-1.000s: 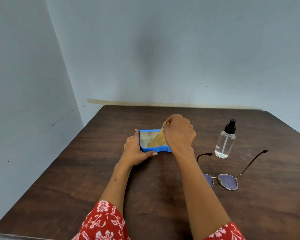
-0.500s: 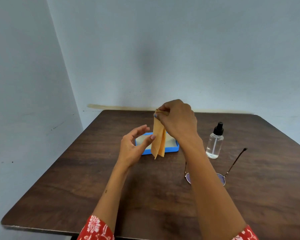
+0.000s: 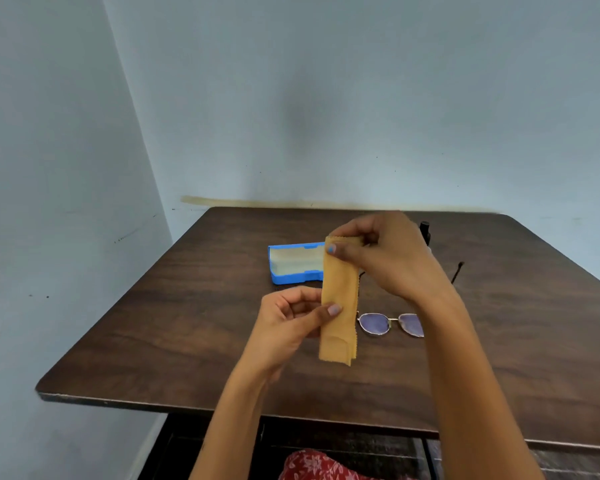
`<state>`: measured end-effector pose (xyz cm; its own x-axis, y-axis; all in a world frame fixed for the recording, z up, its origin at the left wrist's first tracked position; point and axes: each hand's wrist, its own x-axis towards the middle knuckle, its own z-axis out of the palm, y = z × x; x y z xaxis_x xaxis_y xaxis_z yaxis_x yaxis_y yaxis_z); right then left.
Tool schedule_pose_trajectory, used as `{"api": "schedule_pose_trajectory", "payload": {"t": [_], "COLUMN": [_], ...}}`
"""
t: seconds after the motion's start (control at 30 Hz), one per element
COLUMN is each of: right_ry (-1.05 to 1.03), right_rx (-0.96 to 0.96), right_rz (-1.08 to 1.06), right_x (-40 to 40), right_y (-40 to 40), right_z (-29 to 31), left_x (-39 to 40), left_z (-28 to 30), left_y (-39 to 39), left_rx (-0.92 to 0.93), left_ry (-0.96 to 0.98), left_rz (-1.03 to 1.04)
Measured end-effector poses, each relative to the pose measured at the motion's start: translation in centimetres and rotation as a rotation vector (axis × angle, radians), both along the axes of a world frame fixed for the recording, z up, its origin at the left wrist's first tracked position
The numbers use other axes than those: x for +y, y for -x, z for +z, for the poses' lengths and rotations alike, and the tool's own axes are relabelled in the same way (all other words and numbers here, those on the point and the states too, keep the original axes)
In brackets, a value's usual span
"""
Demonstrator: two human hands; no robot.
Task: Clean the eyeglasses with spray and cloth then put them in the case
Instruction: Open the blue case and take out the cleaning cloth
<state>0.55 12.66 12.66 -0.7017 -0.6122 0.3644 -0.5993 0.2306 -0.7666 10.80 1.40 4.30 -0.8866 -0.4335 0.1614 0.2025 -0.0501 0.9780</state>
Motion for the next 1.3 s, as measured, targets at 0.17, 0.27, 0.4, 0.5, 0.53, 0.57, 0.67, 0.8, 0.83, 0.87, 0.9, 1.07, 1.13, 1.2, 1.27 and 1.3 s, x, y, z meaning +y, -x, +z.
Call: {"api": "schedule_pose_trajectory", "payload": {"t": [0.17, 0.27, 0.4, 0.5, 0.53, 0.57, 0.67, 0.8, 0.83, 0.87, 0.9, 1.07, 1.13, 1.2, 1.27, 1.3], "right_ry": [0.075, 0.068, 0.050, 0.047, 0.059, 0.073, 0.065, 0.111, 0.123, 0.145, 0.173, 0.267, 0.263, 0.287, 0.336, 0.356], "right_rx": [-0.096, -0.130, -0.152, -0.101, -0.068, -0.041, -0.130, -0.499, -0.511, -0.509, -0.508, -0.606, -0.671, -0.730, -0.762, -0.751], "right_rz": [0.024, 0.014, -0.013, -0.128, -0.189, -0.246, -0.264, 0.025, 0.059, 0.082, 0.099, 0.158, 0.186, 0.190, 0.167, 0.155], "right_x": [1.8, 2.5, 3.3, 4.3, 4.8, 5.2, 6.3, 6.7, 6.7, 6.8, 6.8, 6.7, 6.6, 6.5, 6.3, 6.2], "right_y": [-1.2, -1.8, -2.7, -3.2, -3.3, -3.5, -3.8, -4.1, -4.1, -4.0, -3.9, -3.7, -3.5, -3.5, -3.5, -3.5], "right_z": [-2.4, -3.7, -4.8, -5.4, -5.6, -5.9, -7.0, -8.2, -8.5, -8.8, -8.9, -9.4, -9.6, -9.9, -10.2, -10.4], "left_x": [2.6, 3.8, 4.8, 5.0, 5.0, 4.9, 4.7, 4.7, 4.7, 4.7, 4.7, 5.0, 5.0, 4.8, 4.6, 4.6], "left_z": [-0.6, -1.1, -1.2, -1.1, -1.0, -1.1, -1.3, -1.7, -1.9, -2.0, -2.1, -2.6, -2.8, -3.0, -3.0, -3.0], "left_y": [-2.1, -3.1, -3.8, -3.9, -4.0, -3.9, -3.9, -3.5, -3.4, -3.3, -3.2, -2.7, -2.6, -2.6, -2.7, -2.7], "left_rx": [-0.094, -0.115, -0.067, -0.026, -0.020, -0.018, -0.031, -0.062, -0.070, -0.078, -0.087, -0.113, -0.127, -0.144, -0.165, -0.172], "left_ry": [-0.084, -0.098, -0.178, -0.221, -0.231, -0.236, -0.254, -0.294, -0.295, -0.286, -0.268, -0.230, -0.228, -0.229, -0.218, -0.212], "left_rz": [-0.074, -0.093, -0.094, -0.050, -0.033, -0.015, 0.003, -0.029, -0.036, -0.040, -0.043, -0.054, -0.063, -0.064, -0.056, -0.042]}}
